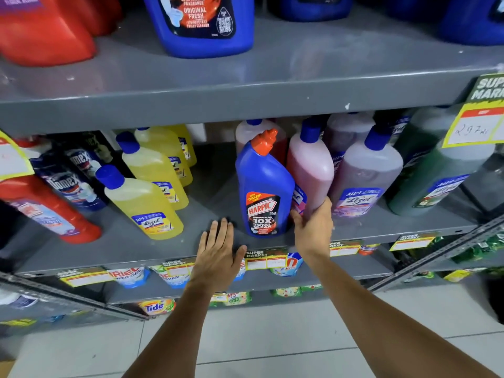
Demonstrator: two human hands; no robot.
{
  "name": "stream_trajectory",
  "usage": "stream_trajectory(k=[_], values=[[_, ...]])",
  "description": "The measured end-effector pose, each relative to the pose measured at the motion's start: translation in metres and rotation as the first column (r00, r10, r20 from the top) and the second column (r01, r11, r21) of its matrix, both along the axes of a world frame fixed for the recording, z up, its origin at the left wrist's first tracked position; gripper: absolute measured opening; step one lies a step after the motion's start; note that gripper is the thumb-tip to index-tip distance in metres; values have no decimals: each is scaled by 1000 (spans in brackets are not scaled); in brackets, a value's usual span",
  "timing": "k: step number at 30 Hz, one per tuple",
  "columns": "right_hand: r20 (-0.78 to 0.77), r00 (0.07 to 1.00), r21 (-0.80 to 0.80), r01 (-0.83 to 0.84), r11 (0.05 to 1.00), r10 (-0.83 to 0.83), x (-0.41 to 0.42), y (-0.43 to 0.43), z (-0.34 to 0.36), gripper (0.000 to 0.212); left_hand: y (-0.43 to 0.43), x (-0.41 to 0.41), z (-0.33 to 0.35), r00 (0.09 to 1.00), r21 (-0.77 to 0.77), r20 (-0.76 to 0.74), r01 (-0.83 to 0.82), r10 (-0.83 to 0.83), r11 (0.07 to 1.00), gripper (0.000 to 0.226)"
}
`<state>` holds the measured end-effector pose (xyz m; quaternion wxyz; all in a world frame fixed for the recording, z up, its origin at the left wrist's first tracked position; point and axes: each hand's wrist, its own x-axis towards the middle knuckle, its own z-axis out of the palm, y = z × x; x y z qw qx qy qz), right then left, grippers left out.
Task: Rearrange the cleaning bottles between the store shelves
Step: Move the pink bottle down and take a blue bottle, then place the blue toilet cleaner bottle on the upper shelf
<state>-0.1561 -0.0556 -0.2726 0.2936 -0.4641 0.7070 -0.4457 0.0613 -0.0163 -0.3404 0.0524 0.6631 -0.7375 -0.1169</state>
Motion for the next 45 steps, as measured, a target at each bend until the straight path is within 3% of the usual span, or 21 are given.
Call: stream_trajectory(k=[4, 9, 15, 20, 26, 32, 37, 42, 45], values=[[-71, 997, 99, 0, 995, 7, -8, 12, -5, 46, 0, 0, 0, 1000, -3, 1, -8, 8, 1000, 79], [-137, 987, 95, -76, 992, 89, -11, 44, -14, 23, 0, 3, 1, 1000, 6, -8, 8, -8, 1000, 76], [1, 938, -35, -345, 938, 346, 10, 37, 7, 68, 11, 10, 1, 1000, -34, 30, 2, -1, 999, 75], [96, 939, -73, -324, 943, 330, 24, 19, 9, 94, 10, 10, 1, 1000, -10, 26, -2, 2, 1000, 76], [-20, 971, -56, -240, 969, 239, 39, 12, -3, 96, 7, 9, 2, 1000, 7, -16, -8, 9, 1000, 76], [82, 956, -67, -277, 959, 282, 37, 12, -4, 83, 6, 10, 1, 1000, 26, -22, -11, 11, 1000, 76], [59, 960, -113, -265, 958, 273, 31, 21, -4, 88, 8, 10, 0, 1000, 9, -29, -5, 5, 1000, 75], [-4, 956, -175, -290, 941, 294, 9, 46, 5, 81, 9, 5, 9, 1000, 23, -17, -17, 18, 1000, 72], [-15, 949, -218, -311, 925, 315, -2, 60, 22, 78, 19, -5, 23, 999, -63, -30, -27, 25, 998, 69]])
